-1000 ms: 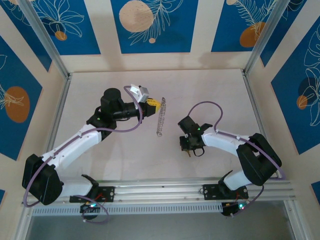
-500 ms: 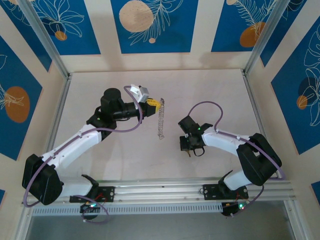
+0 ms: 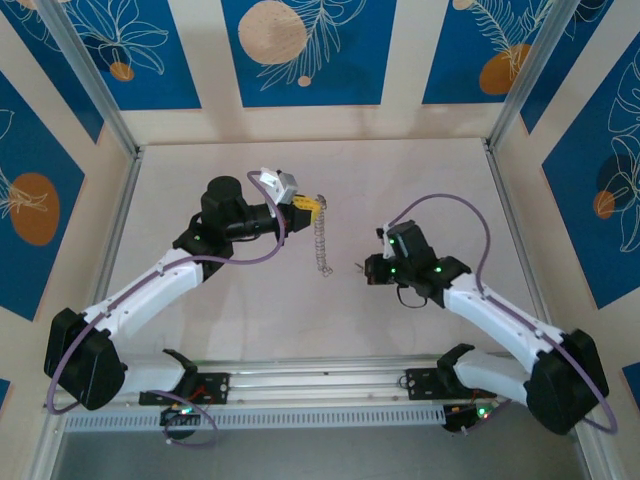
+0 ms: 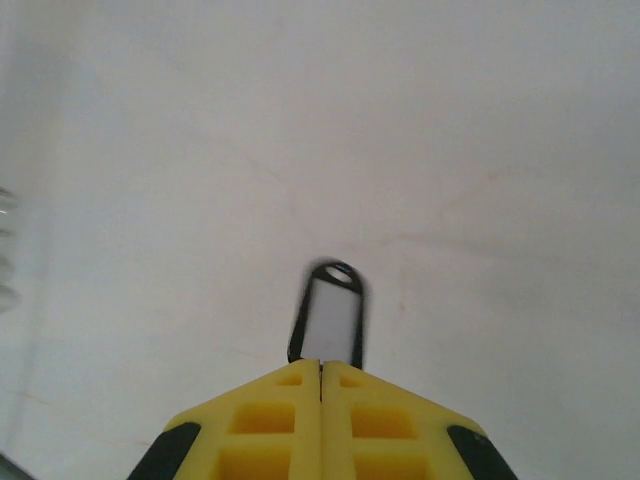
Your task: Put the keys on the keyring
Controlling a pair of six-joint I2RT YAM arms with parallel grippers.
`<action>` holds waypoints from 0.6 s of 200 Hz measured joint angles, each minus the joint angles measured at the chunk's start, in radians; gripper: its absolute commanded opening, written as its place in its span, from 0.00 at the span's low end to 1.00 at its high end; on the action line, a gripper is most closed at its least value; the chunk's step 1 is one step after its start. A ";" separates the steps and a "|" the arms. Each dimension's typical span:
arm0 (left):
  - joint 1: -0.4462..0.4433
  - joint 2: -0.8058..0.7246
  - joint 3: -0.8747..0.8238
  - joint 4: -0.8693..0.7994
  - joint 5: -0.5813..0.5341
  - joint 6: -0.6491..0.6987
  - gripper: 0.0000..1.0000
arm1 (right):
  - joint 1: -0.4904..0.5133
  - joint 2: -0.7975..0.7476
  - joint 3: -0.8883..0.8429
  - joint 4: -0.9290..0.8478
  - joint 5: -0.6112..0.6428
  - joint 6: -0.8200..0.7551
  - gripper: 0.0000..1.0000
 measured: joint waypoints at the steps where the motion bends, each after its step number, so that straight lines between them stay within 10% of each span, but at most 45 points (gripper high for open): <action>1: 0.000 0.000 0.000 0.000 0.000 0.000 0.00 | -0.001 -0.003 0.000 0.001 -0.002 0.000 0.00; 120: -0.002 0.000 0.052 -0.013 -0.001 0.004 0.00 | -0.072 -0.147 0.128 0.272 -0.223 0.009 0.00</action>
